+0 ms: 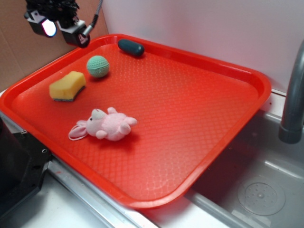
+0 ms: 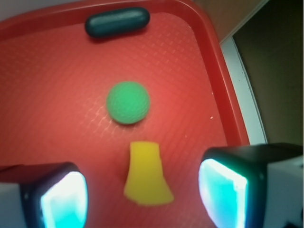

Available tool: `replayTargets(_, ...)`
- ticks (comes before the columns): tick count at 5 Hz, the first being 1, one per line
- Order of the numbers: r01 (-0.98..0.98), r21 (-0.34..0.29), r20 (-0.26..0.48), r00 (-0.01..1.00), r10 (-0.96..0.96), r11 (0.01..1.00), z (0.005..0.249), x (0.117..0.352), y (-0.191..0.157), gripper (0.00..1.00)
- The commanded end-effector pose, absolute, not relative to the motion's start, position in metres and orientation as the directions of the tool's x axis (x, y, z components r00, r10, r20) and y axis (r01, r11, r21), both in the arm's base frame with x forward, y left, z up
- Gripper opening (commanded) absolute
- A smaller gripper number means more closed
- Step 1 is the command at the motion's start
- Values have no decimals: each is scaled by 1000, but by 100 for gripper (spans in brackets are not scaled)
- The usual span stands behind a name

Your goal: Grab the green ball.

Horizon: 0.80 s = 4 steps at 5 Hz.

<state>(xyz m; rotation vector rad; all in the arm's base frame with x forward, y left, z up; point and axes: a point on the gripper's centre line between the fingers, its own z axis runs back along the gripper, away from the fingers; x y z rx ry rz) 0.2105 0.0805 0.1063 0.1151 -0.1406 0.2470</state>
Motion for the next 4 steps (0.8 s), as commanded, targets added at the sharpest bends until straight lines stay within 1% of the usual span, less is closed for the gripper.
replayTargets(1, -261, 132, 171, 956, 238, 956, 74, 238, 100, 100)
replayTargets(2, -227, 128, 154, 966, 207, 965, 56, 258, 102, 100)
replayTargets(3, -216, 141, 138, 971, 197, 966, 38, 271, 105, 98)
replayTargets(4, -248, 104, 85, 967, 239, 963, 34, 273, 111, 0)
